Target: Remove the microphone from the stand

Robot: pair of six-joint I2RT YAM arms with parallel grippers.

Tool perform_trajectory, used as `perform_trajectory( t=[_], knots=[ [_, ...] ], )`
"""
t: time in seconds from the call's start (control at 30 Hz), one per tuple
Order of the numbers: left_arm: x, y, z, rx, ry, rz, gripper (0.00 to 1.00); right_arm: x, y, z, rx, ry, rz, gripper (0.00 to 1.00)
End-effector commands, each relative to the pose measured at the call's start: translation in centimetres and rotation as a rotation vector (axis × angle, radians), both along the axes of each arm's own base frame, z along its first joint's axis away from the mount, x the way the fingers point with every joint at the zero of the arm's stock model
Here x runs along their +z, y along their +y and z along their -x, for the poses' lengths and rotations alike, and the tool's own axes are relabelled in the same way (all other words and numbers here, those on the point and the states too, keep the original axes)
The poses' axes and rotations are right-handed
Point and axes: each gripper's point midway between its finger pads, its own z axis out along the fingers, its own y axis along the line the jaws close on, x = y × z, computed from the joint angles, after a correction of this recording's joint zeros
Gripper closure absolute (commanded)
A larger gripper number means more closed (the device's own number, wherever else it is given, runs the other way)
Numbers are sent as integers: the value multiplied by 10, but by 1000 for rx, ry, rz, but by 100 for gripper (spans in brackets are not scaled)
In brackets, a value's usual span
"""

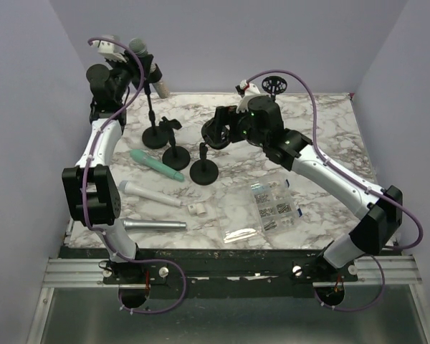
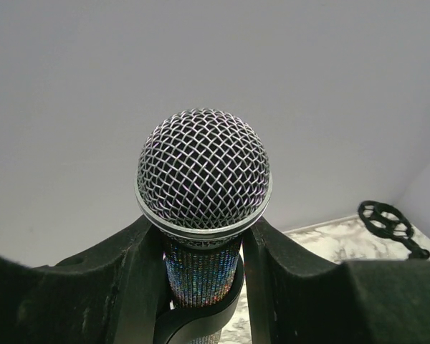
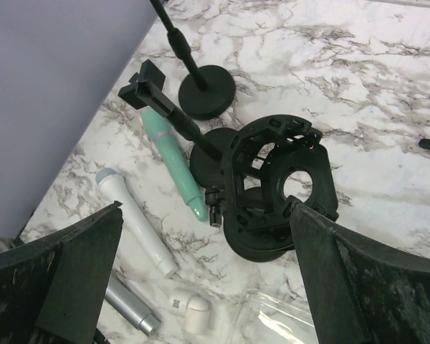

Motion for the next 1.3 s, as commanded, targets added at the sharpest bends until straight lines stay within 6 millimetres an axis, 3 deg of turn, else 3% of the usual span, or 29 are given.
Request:
perform_trajectory(
  t=[0.0,0.33,0.63,0.83,0.97,1.07,1.17,1.27],
  knots=[
    [56,-40,34,-82,-220,-37,100,15,7,-16,-15,-76,-10,0],
    [58,-100,41,-226,-216,42,100,28,8,-29,-41,-131,-9,0],
    [61,-143,57,-293,-120,71,100,55,-3,-50,-101,-219,-5,0],
    [42,-172,71,-354,-69,55,100,63,-16,-61,-141,-251,-1,0],
    [30,-179,74,-382,-27,49,100,69,-27,-73,-161,-300,8,0],
    [31,-180,79,-395,-8,54,77,77,-26,-79,-134,-351,32,0],
    [38,-180,87,-407,0,58,43,87,-19,-84,-88,-414,56,0],
    [46,-179,96,-428,15,59,26,94,-8,-88,-39,-452,65,0]
  ],
)
